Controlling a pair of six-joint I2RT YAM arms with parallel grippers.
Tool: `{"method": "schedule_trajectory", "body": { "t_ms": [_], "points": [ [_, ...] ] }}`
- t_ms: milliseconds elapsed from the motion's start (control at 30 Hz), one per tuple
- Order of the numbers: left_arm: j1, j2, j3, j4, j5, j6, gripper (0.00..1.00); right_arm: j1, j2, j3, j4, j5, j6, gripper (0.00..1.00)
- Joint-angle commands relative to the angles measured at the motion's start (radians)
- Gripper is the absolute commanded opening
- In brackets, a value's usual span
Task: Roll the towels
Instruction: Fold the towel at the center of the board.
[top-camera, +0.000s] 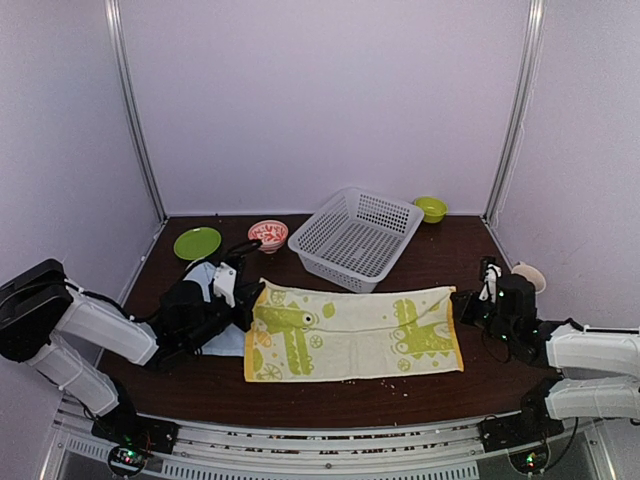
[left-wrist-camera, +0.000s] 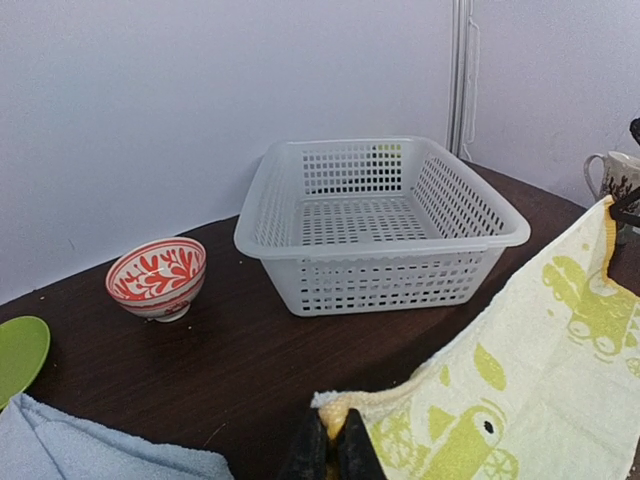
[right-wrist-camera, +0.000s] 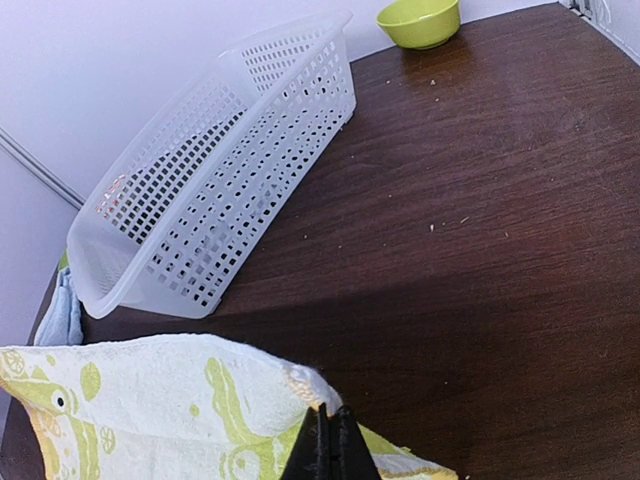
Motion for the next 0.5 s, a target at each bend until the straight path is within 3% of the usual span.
{"method": "schedule_trajectory", "body": {
  "t_ms": [0, 467],
  "points": [
    [-0.002, -0.012, -0.058, 0.075, 0.011, -0.024, 0.00, -0.005, -0.028, -0.010, -0.031, -0.045, 0.015, 0.00],
    [-0.019, -0.035, -0.161, 0.079, 0.086, -0.069, 0.00, -0.004, -0.140, -0.070, -0.122, -0.093, 0.048, 0.00]
  ]
}}
